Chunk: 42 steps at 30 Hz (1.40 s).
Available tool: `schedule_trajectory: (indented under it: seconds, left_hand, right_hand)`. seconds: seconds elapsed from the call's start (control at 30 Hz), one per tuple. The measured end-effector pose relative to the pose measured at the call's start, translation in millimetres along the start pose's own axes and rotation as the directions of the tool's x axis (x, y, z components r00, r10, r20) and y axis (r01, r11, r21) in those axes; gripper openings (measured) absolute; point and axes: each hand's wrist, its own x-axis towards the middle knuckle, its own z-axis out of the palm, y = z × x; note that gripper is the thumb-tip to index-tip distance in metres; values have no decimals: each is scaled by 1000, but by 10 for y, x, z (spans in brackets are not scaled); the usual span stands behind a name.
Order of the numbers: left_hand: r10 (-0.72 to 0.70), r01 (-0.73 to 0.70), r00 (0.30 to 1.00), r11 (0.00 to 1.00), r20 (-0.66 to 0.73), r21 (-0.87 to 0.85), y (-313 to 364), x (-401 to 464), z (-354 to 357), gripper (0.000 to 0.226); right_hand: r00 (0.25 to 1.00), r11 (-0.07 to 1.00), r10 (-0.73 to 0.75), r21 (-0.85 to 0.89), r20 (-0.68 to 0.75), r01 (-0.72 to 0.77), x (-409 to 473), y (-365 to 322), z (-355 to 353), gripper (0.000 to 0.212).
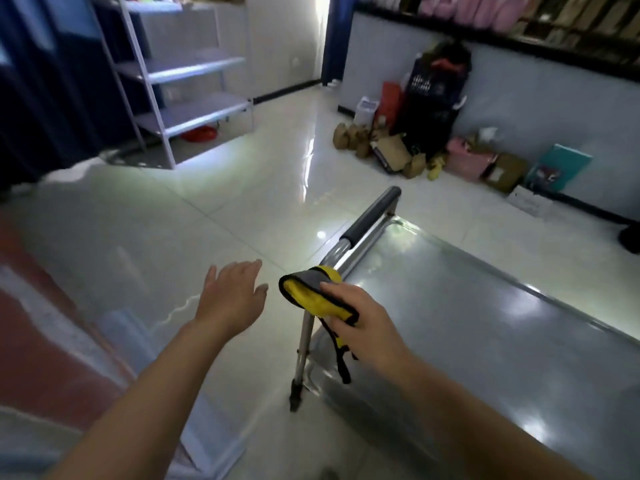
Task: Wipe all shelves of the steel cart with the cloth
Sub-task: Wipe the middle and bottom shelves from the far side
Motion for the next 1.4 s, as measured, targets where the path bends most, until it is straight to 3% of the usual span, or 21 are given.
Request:
schedule_trajectory:
  seconds: [0.2, 0.43, 0.63, 0.8, 0.93, 1.17, 1.3, 1.4]
  left_hand:
    - [61, -53, 985, 997, -164, 54, 181, 722, -805, 56]
    - [57, -47, 990, 996, -126, 76, 311, 1279, -1116, 60]
    - [217, -210, 969, 975, -121, 66, 232, 1977, -1206, 68]
    - [324, -303, 939, 938, -115, 170, -47, 2935, -1190, 68]
    - [382, -368, 924, 889, 0, 273, -428, 3879, -1106, 73]
    - [453, -526, 845, 796, 284, 298, -1037, 5361, -977, 73]
    - [513, -589, 801, 767, 308, 254, -1198, 5878, -866, 69]
    - [622, -675, 734, 714, 274, 186, -1129, 6244, -777, 65]
  right_hand:
    - [994, 996, -87, 5, -63, 88, 908, -186, -767, 49]
    - [986, 995, -76, 44, -149, 84, 1802, -112, -1127, 44]
    - [991, 996, -75, 37, -110, 79, 2412, 51, -1084, 41]
    - [984, 978, -135, -177, -117, 113, 3087, 215, -906, 42]
    - [974, 939, -160, -327, -158, 101, 3762, 461, -642, 42]
    - [957, 939, 148, -270, -248, -215, 5024, 949, -18, 43]
    - [934, 926, 246, -223, -260, -306, 5421, 1134, 233, 43]
    - [938, 909, 217, -293, -271, -296, 5604, 1232, 175, 42]
